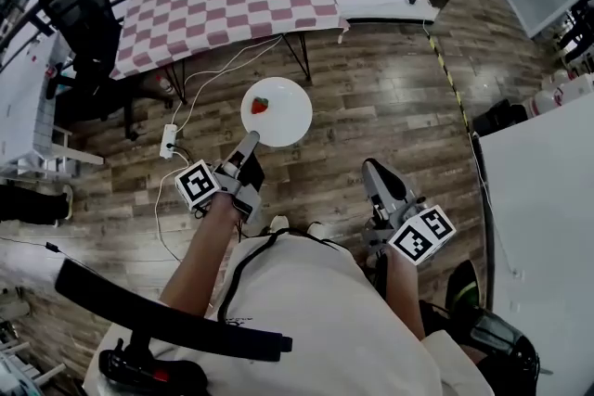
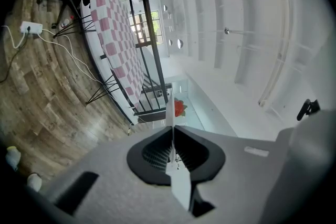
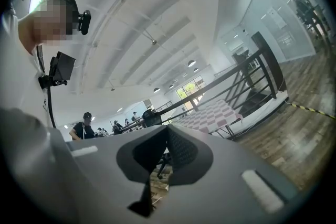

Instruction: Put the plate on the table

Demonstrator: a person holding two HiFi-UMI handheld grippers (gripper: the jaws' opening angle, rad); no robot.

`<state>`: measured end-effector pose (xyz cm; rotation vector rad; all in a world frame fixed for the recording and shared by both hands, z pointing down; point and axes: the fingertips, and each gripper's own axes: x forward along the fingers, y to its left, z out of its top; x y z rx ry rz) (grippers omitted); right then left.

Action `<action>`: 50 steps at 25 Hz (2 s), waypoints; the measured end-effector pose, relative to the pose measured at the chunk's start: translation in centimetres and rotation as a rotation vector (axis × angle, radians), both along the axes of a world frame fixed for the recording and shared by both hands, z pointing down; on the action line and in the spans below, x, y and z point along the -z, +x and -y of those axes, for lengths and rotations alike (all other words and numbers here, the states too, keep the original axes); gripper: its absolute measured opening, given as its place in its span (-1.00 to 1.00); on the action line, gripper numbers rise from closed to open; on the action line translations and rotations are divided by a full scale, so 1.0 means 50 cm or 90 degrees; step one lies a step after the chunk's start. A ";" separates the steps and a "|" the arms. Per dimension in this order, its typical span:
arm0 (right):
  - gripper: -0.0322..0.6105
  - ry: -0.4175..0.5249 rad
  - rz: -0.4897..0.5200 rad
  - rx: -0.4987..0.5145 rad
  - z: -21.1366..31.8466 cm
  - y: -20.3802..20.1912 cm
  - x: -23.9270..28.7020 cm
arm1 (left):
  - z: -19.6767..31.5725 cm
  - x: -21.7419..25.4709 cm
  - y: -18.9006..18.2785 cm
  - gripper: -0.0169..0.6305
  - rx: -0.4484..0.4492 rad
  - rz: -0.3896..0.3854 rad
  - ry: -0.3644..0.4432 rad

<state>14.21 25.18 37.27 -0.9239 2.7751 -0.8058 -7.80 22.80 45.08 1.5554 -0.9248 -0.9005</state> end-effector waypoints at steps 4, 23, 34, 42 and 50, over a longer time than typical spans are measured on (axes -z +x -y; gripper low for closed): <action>-0.88 -0.009 0.002 -0.010 -0.019 -0.021 -0.009 | -0.015 -0.008 -0.019 -0.89 -0.008 -0.003 -0.004; -0.88 -0.012 -0.001 -0.107 -0.084 -0.008 -0.002 | -0.027 -0.018 -0.001 -0.89 -0.087 -0.022 -0.010; -0.88 -0.027 -0.002 -0.124 -0.125 -0.013 -0.021 | -0.058 -0.027 -0.008 -0.89 -0.099 -0.018 -0.013; -0.88 -0.027 -0.006 -0.088 -0.108 -0.042 -0.024 | -0.068 -0.043 -0.042 -0.89 -0.067 -0.015 -0.019; -0.88 -0.034 -0.005 -0.037 -0.068 -0.064 -0.047 | -0.061 -0.046 -0.065 -0.89 -0.022 -0.015 -0.017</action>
